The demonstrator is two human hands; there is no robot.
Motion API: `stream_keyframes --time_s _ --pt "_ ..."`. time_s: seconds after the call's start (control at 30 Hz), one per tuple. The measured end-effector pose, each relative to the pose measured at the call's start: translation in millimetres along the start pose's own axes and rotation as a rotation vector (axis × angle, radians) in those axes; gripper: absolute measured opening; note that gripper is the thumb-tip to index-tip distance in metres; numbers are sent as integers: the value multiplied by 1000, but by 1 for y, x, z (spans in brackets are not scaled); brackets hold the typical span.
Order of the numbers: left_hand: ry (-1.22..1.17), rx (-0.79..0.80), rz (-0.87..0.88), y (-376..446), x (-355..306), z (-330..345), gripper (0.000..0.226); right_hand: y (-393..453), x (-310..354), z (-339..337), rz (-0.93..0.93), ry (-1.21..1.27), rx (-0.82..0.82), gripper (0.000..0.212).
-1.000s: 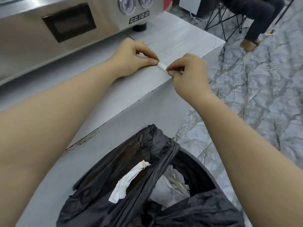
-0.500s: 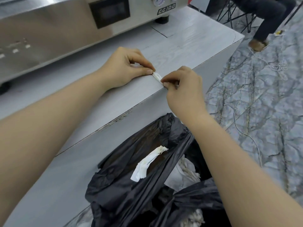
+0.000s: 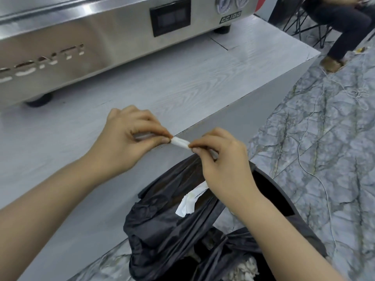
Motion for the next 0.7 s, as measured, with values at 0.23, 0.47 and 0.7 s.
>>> stream_keyframes --time_s 0.23,0.47,0.7 --pt "-3 -132 -159 -7 1 -29 10 45 32 4 -235 -26 176 17" --pt "264 -415 -527 33 70 -49 14 167 49 54 -541 -161 281 15" --pt "445 -456 -1014 17 110 -34 16 183 39 115 -760 -430 373 13"
Point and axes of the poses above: each hand's wrist, its own y-axis towards the middle knuckle, its own z-axis out of the palm, x = y × z, the point moved 10 cm from there along y, towards the middle knuckle, and after that the axes turned 14 degrees about y, right-handed, at the moved point
